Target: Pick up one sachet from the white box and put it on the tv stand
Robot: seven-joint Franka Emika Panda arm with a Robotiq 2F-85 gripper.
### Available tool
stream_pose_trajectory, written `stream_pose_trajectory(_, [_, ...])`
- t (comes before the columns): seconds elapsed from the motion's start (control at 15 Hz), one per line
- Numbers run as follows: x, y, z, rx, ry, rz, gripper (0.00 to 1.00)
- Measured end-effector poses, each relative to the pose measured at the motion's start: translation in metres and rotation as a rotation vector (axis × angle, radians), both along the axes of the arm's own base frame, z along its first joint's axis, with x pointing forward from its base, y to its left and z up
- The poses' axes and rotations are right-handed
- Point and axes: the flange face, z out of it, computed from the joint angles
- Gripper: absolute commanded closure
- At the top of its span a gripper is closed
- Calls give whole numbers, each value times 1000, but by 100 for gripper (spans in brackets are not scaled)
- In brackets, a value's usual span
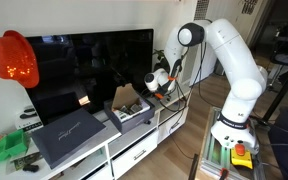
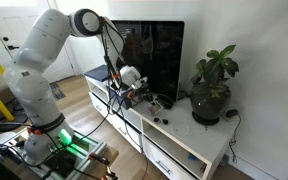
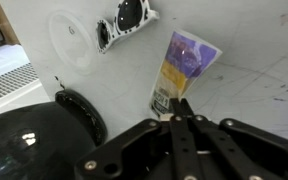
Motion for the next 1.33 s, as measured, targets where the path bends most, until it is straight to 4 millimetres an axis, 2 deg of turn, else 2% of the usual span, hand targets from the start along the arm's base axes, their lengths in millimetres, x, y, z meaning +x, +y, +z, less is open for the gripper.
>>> stream_pose_trajectory(0.07, [3,1,-4,13,-5,5,73])
stream_pose_trajectory(0.27, [8,5,-13,48,-8,12,53])
stream_pose_trajectory(0.4, [11,7,-12,72,-8,7,40])
stream_pose_trajectory(0.6, [18,10,3,128,-19,4,18])
stream_pose_trajectory(0.73, [17,17,25,207,-34,11,5])
stream_pose_trajectory(0.87, [10,24,56,305,-47,22,0])
stream_pose_trajectory(1.13, [-18,46,116,491,-49,44,0])
stream_pose_trajectory(1.33, [-37,66,147,608,-38,50,0])
